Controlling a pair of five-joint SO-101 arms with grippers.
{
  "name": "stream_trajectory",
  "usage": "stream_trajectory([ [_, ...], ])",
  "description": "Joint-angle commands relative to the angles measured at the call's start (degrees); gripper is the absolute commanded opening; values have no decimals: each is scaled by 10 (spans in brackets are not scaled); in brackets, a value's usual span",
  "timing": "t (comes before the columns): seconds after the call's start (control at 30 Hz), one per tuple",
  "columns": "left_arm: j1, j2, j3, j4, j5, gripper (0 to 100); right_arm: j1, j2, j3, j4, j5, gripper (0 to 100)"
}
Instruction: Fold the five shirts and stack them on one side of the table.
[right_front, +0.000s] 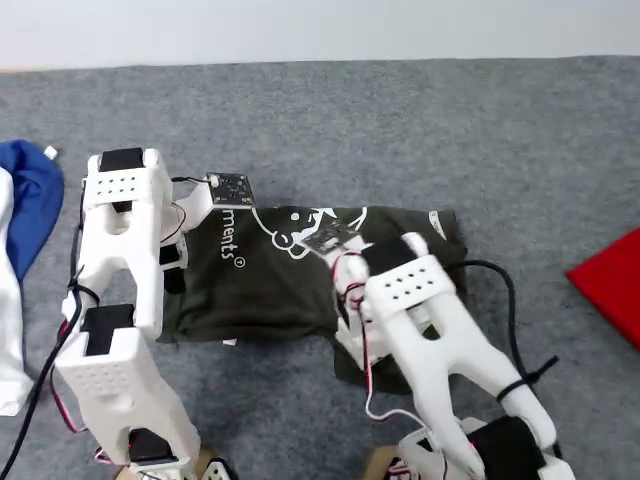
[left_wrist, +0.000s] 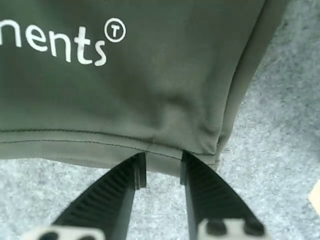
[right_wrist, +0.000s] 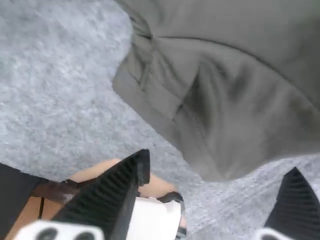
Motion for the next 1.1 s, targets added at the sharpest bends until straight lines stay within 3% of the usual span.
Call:
stream_trajectory([
  [0.0, 4, -4, -2, -6, -4, 123, -31, -7, -27, 0, -31, 400],
  [0.37, 4, -4, -2, -6, 20, 116, 39, 0, -24, -51, -34, 397],
  [0.7, 2, -4, -2, -4, 20, 55, -47, 0, -24, -79, -34, 177],
  [1.07, 2, -4, -2, -4, 20, 55, -59, 103, -27, -111, -55, 169],
])
